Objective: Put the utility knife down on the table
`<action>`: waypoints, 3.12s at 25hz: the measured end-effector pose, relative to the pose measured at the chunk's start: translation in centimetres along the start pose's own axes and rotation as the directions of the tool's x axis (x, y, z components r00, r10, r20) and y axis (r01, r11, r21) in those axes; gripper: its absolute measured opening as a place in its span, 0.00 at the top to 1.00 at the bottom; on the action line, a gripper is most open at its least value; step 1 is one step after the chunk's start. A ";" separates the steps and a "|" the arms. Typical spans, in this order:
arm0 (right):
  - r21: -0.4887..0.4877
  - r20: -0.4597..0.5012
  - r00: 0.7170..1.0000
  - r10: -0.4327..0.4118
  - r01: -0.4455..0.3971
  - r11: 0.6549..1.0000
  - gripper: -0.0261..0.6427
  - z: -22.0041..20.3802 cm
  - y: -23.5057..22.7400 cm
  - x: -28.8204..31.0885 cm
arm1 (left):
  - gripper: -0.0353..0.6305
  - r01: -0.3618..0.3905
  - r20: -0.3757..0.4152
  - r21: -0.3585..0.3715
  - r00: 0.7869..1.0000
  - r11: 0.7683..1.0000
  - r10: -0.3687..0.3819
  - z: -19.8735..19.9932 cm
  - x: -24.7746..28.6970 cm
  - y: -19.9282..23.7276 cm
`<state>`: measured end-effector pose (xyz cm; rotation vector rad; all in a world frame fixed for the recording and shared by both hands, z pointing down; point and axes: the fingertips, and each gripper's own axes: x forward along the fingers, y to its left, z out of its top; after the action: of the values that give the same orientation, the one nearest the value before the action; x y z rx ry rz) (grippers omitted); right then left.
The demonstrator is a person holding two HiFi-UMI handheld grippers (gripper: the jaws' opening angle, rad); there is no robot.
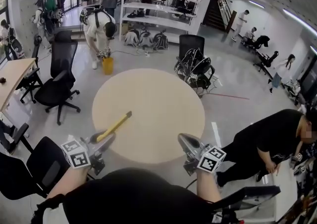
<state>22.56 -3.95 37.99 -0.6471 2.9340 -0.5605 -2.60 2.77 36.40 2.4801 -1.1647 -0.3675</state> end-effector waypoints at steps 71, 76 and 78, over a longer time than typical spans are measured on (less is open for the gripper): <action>-0.045 -0.024 0.982 -0.188 0.187 0.981 0.94 9.6 -41.5 28.5 | 0.85 0.117 -0.269 -0.102 0.953 0.988 -0.140 6.1 38.0 45.5; -0.057 -0.049 0.982 -0.180 0.178 0.982 0.94 8.0 -48.4 32.6 | 0.85 0.112 -0.327 -0.127 0.934 0.986 -0.148 3.0 43.7 52.2; -0.058 -0.065 0.982 -0.176 0.172 0.983 0.94 6.9 -51.1 33.9 | 0.85 0.101 -0.348 -0.139 0.926 0.985 -0.144 1.2 46.1 54.8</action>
<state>12.86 -63.67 50.34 -0.9154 2.9845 -0.5327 -11.63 -65.58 55.89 2.3897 -0.8179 -0.0119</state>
